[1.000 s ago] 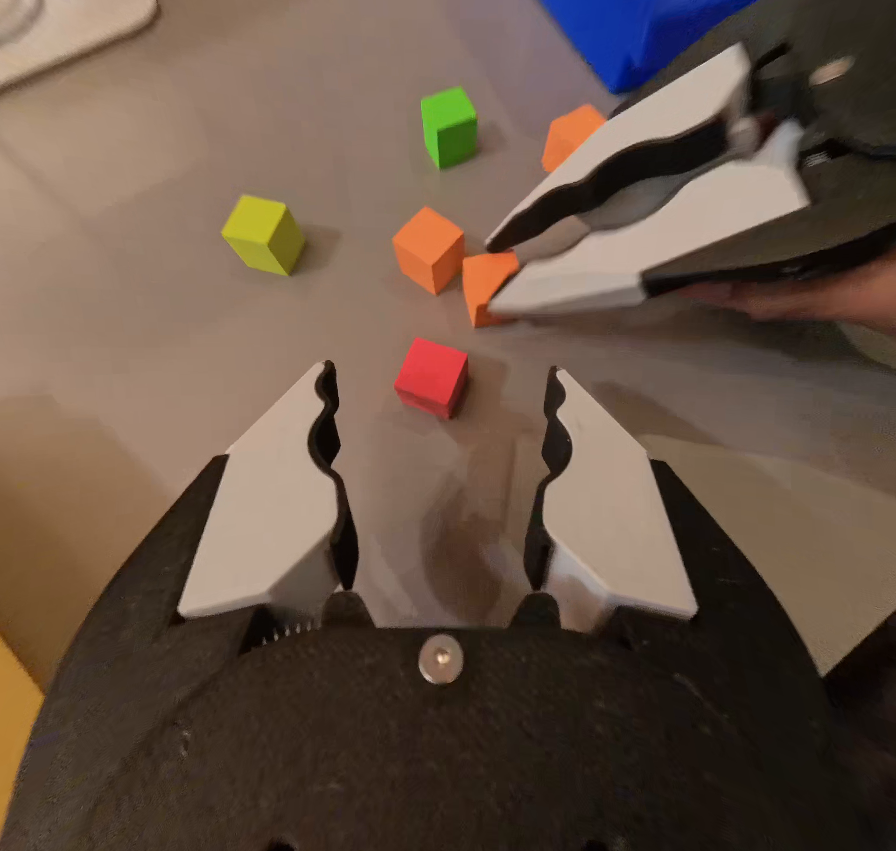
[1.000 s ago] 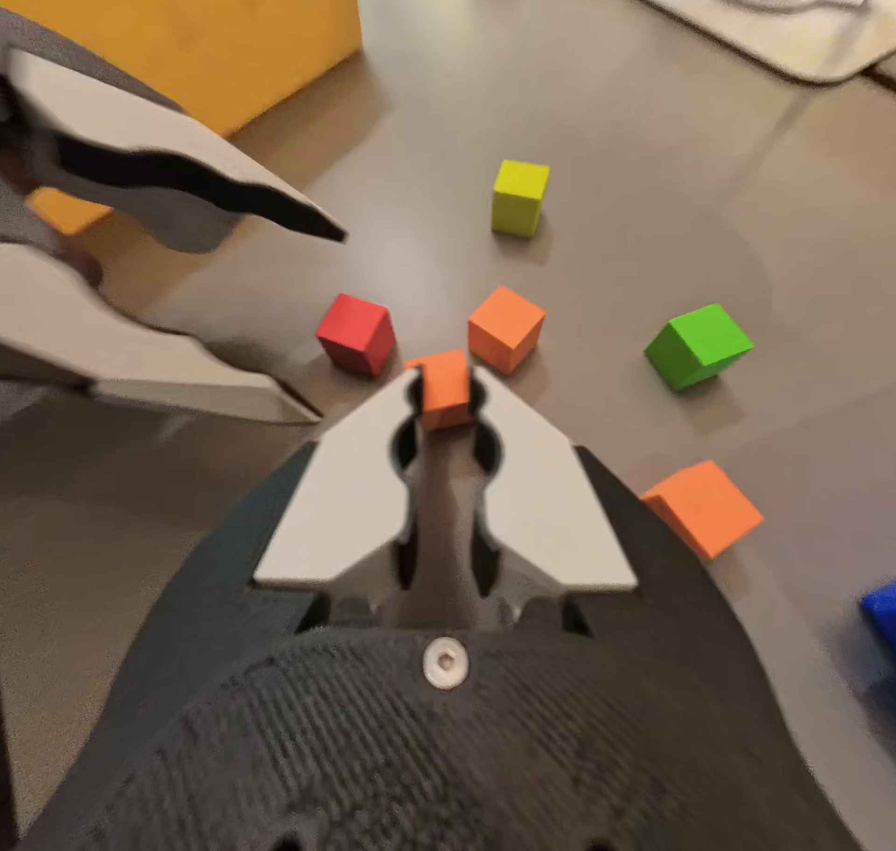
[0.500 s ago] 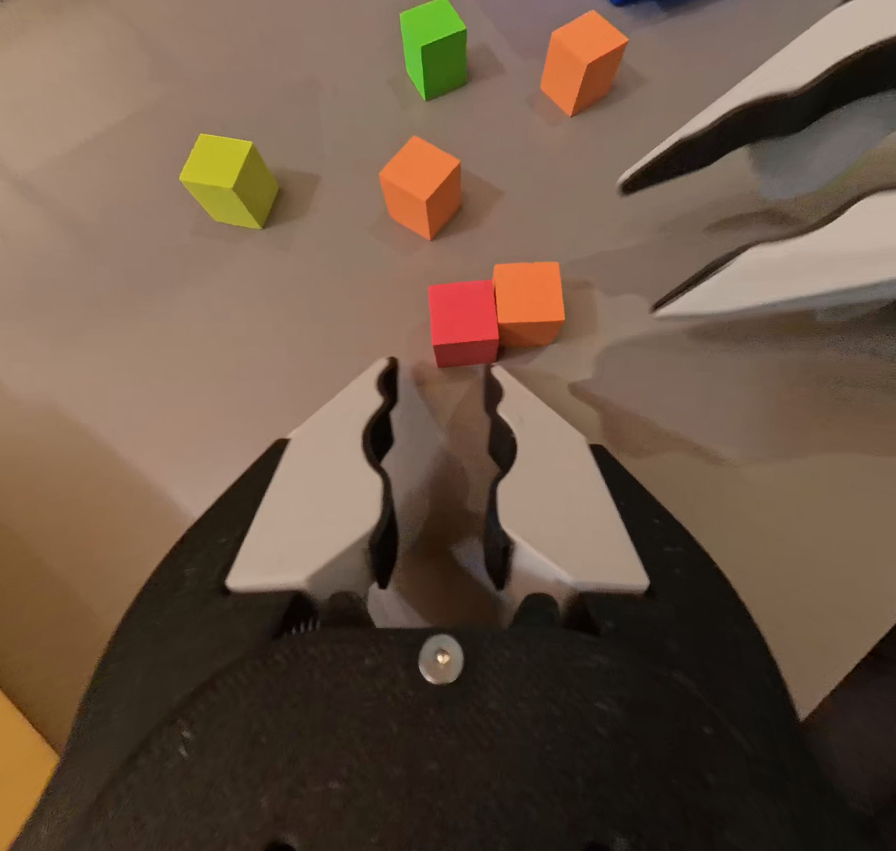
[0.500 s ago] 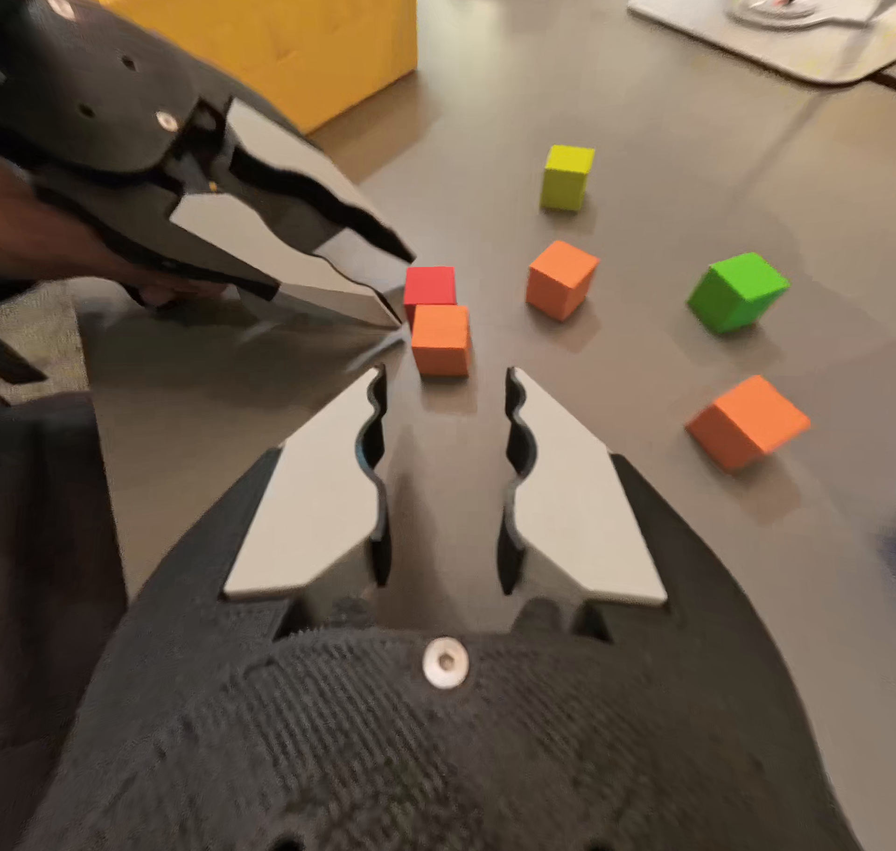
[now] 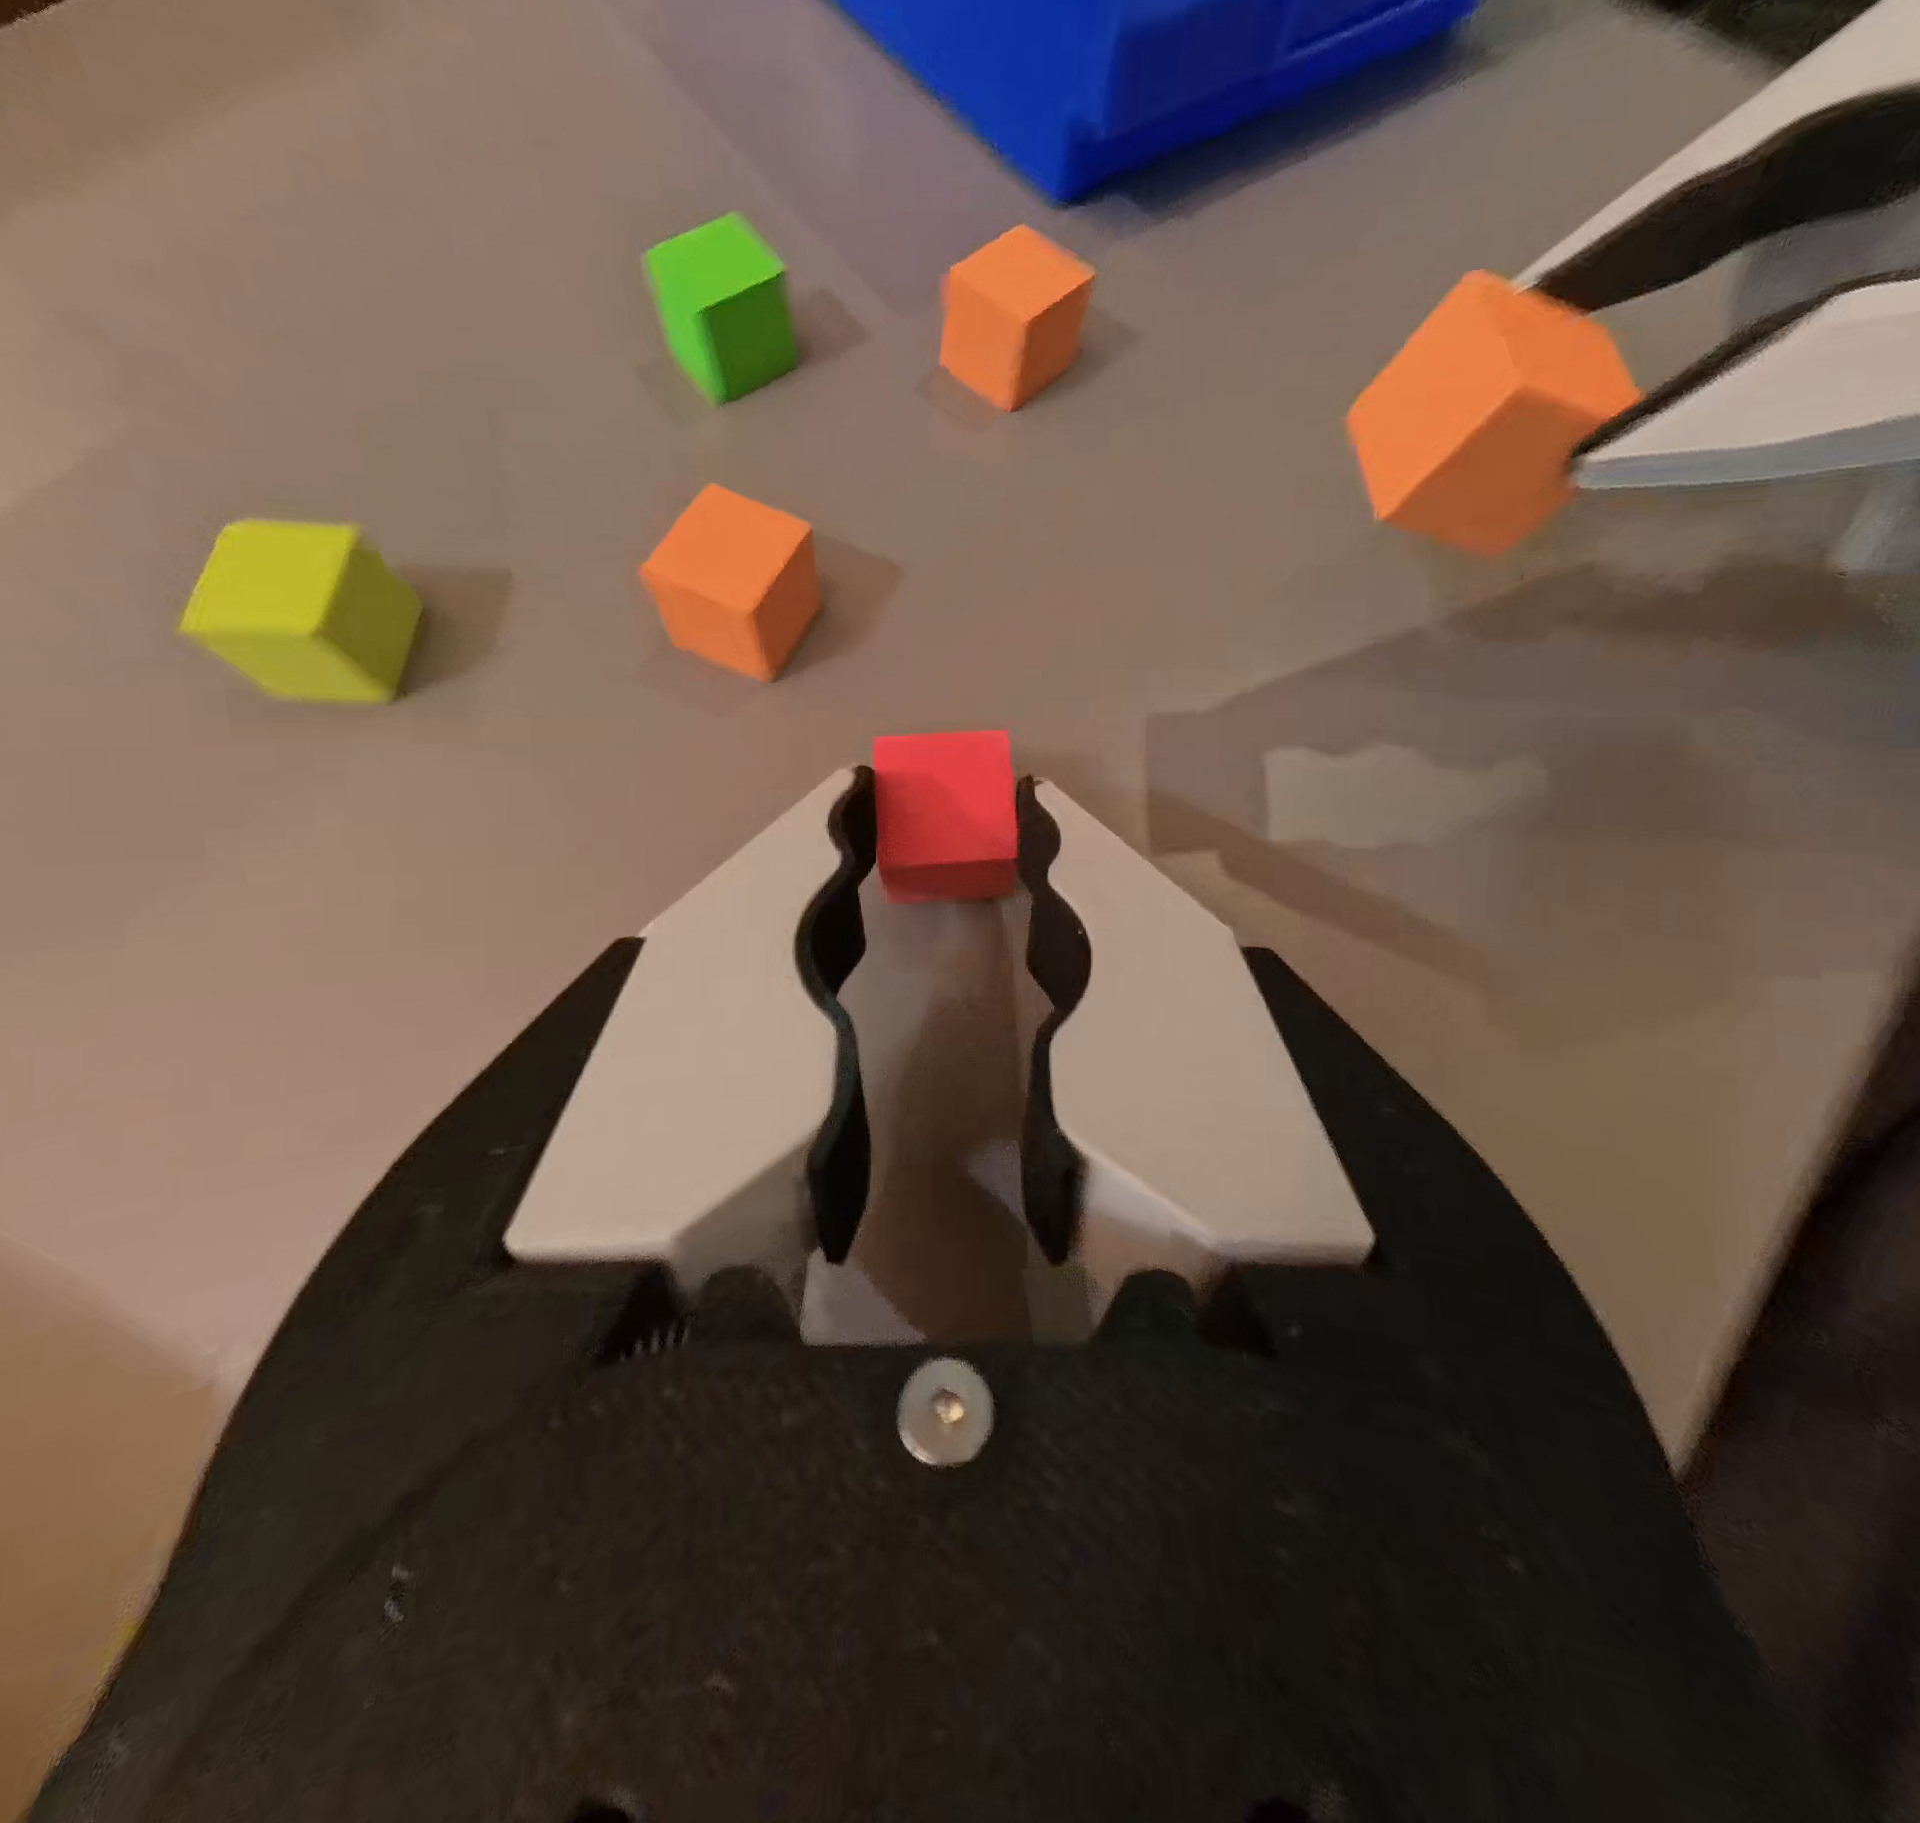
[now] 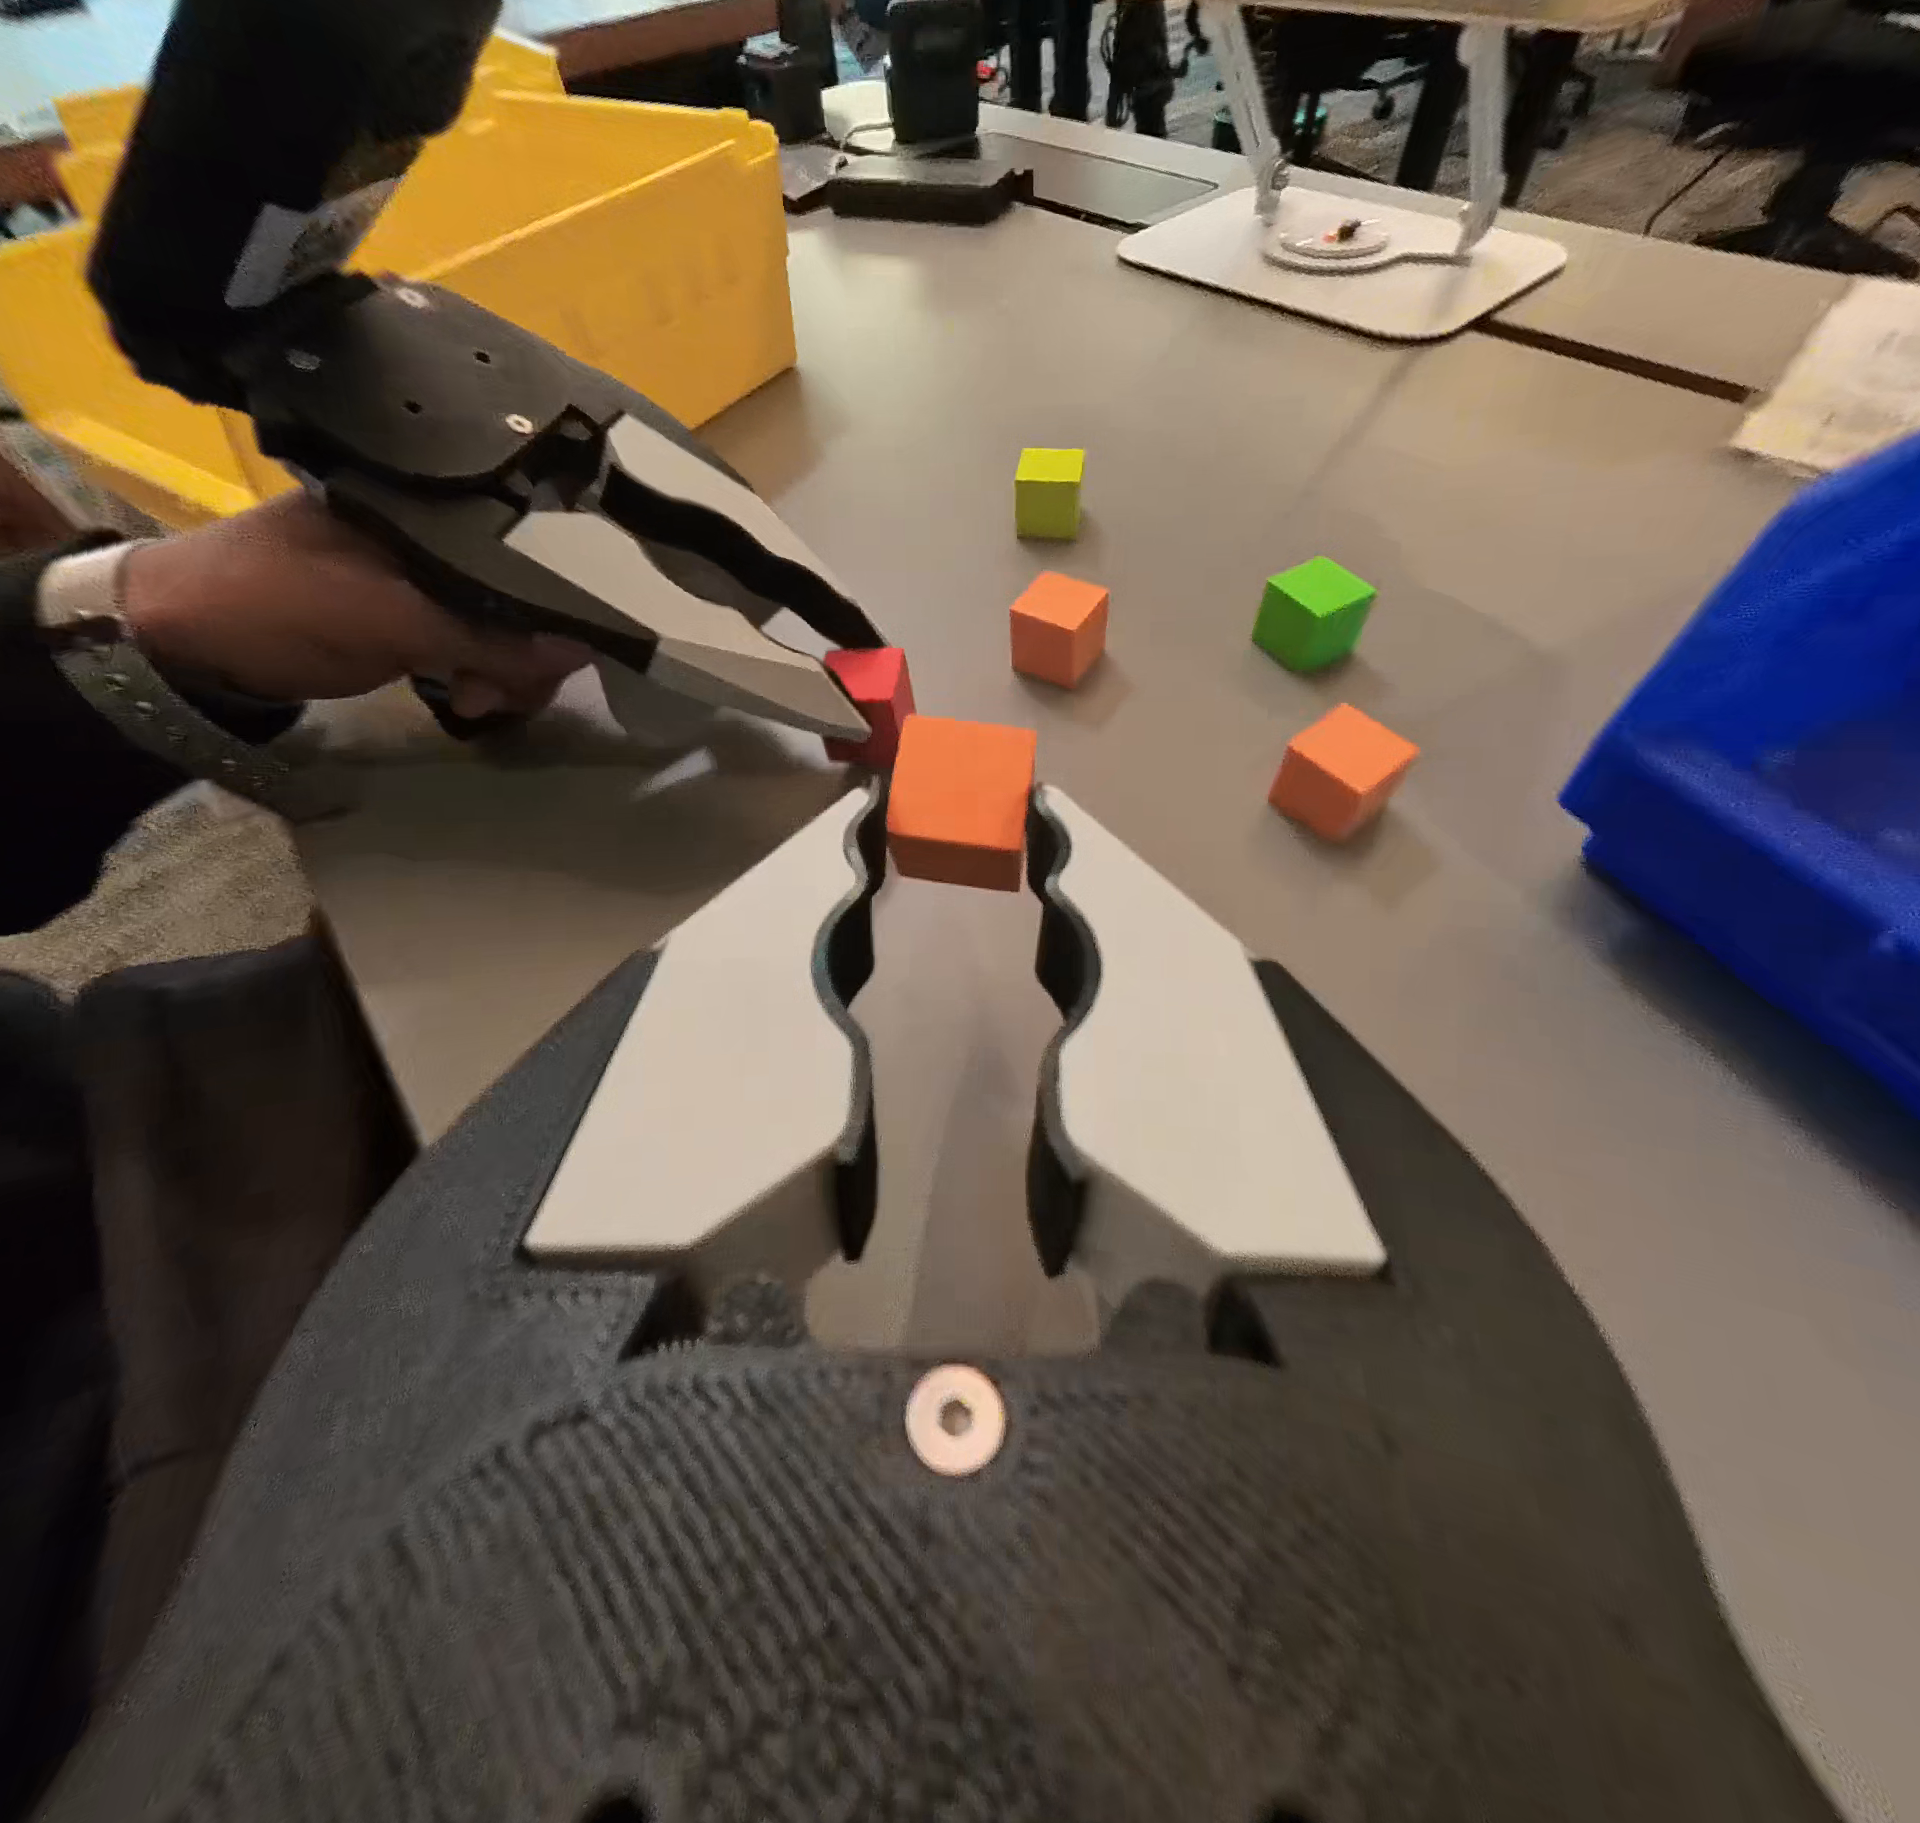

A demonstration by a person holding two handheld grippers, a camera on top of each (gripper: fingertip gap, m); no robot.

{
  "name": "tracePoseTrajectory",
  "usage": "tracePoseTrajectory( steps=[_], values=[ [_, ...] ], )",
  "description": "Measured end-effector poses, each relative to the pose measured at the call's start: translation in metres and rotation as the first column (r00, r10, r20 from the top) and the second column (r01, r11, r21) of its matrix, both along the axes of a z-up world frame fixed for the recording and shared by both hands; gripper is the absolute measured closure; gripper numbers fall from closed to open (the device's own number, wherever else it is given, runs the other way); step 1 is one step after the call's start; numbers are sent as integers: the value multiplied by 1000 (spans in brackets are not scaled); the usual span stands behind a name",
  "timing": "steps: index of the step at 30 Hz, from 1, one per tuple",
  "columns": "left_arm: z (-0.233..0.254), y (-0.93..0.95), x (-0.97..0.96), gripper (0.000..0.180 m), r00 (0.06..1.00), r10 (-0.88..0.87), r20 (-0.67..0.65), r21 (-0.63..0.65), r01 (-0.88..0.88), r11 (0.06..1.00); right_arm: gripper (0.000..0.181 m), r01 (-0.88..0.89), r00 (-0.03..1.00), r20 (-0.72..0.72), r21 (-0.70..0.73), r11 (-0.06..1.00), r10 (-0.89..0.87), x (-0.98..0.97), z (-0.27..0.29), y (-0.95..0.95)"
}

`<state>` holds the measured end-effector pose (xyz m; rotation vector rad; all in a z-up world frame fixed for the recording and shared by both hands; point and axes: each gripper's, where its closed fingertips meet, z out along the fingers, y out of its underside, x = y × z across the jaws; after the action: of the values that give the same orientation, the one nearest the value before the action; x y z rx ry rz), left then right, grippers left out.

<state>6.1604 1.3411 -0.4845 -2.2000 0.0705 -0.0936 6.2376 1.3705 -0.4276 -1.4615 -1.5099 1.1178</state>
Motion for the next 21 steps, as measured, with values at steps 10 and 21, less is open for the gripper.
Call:
tracePoseTrajectory(
  steps=[10,21],
  values=[
    [-7,-13,110,156,799,-582,-150,-63,579,813,156,-163,984,82,29,986,160,39,-2,-23],
    [17,-22,67,109,943,-331,-35,49,332,942,156,-318,927,210,7,948,309,21,-28,-49]
  ],
)
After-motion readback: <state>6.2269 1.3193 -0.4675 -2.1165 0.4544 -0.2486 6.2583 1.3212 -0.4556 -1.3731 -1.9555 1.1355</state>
